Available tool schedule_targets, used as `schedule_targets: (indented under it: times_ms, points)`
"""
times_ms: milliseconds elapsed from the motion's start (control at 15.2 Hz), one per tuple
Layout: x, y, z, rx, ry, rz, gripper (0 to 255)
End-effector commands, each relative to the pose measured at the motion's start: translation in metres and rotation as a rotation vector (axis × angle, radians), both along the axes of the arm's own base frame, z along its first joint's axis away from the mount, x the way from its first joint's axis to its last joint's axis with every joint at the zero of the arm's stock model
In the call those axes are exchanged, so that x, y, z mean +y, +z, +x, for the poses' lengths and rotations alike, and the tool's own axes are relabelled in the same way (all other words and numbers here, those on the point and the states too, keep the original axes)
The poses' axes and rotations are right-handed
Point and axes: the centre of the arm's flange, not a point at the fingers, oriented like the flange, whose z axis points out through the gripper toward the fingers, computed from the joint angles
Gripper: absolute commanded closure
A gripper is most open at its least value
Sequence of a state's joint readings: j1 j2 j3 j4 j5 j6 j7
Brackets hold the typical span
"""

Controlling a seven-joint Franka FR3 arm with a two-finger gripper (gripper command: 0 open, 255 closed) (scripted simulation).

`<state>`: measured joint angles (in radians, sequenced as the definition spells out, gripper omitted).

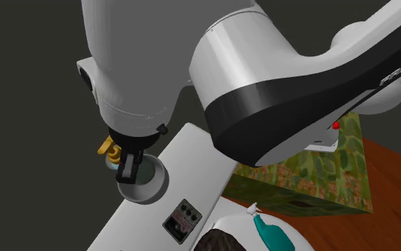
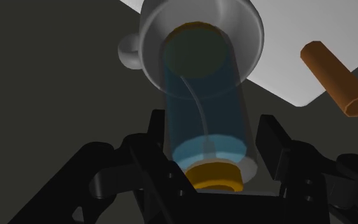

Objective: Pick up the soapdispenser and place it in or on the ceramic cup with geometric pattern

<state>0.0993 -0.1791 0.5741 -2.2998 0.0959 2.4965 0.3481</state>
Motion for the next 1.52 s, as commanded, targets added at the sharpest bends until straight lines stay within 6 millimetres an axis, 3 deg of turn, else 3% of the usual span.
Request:
schedule_targets:
  times_ms: [0,264,330,660,924,1452]
  points:
    - [0.000,-0.001,0.000,-0.001,0.000,0.000,255]
    - [0.000,-0.001,0.000,-0.001,0.000,0.000,255]
    - [0.000,-0.001,0.000,-0.001,0.000,0.000,0]
    - [0.000,-0.001,0.000,-0.001,0.000,0.000,0]
    - [-0.009,0.046,-0.014,-0.001,0.000,0.000,0]
    - [-0.009,0.046,-0.014,-0.001,0.000,0.000,0]
